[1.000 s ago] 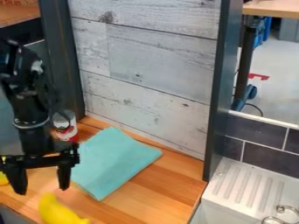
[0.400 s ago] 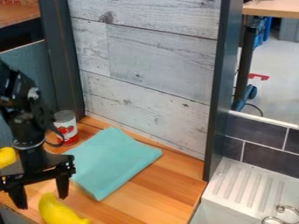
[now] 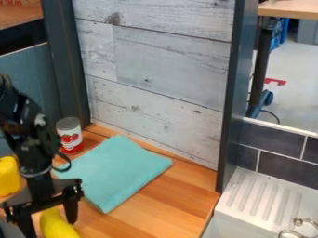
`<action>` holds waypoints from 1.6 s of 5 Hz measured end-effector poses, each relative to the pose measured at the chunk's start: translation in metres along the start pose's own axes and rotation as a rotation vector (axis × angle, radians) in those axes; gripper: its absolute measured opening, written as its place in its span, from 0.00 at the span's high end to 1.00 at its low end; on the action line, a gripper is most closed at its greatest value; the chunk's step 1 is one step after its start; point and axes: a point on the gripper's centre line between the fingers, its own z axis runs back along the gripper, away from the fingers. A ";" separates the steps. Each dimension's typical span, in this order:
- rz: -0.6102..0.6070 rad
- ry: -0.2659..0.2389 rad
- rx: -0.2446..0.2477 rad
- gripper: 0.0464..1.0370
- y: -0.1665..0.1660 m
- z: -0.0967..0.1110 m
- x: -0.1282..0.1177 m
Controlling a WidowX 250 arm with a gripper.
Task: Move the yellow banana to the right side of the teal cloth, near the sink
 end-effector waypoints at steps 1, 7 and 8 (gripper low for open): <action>0.055 0.015 -0.025 0.10 -0.006 -0.011 -0.001; -0.987 -0.007 0.045 0.42 -0.152 0.050 -0.028; -1.040 0.005 0.028 0.42 -0.156 0.034 -0.030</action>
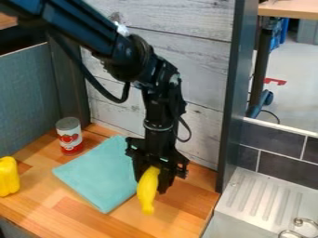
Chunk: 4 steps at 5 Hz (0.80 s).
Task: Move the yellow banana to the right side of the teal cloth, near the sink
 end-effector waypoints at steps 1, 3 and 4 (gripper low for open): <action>-0.043 0.007 -0.027 0.42 -0.006 -0.020 0.006; -0.029 -0.001 -0.069 0.43 -0.015 -0.038 0.026; -0.018 0.000 -0.076 0.38 -0.016 -0.039 0.027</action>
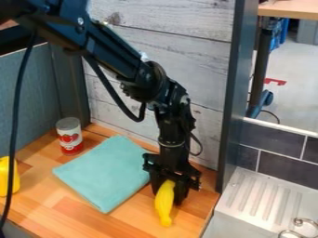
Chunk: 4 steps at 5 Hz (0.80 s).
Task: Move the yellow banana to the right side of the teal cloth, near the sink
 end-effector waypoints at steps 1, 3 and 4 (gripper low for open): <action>0.026 -0.001 -0.019 0.10 -0.003 0.001 -0.001; -0.024 -0.074 -0.101 0.04 -0.015 0.035 0.008; -0.046 -0.101 -0.117 0.04 -0.017 0.054 0.003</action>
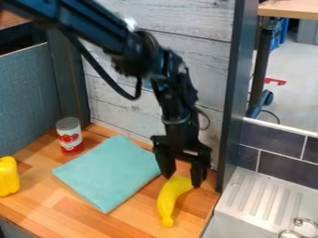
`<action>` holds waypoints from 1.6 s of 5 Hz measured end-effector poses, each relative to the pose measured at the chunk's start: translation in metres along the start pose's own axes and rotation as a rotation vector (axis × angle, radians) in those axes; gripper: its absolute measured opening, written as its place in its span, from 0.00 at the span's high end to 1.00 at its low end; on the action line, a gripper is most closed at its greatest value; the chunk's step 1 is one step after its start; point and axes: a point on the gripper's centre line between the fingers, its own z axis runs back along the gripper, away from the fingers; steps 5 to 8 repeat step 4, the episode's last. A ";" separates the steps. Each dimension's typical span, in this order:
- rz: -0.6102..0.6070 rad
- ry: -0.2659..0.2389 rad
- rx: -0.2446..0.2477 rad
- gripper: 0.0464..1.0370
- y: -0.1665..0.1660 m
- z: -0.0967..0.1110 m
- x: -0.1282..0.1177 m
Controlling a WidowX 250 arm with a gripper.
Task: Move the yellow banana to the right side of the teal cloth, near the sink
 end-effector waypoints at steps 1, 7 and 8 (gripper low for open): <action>-0.023 0.066 -0.013 0.04 -0.005 0.032 -0.034; -0.069 0.252 0.055 0.04 0.052 0.093 -0.114; -0.069 0.252 0.055 0.04 0.052 0.093 -0.114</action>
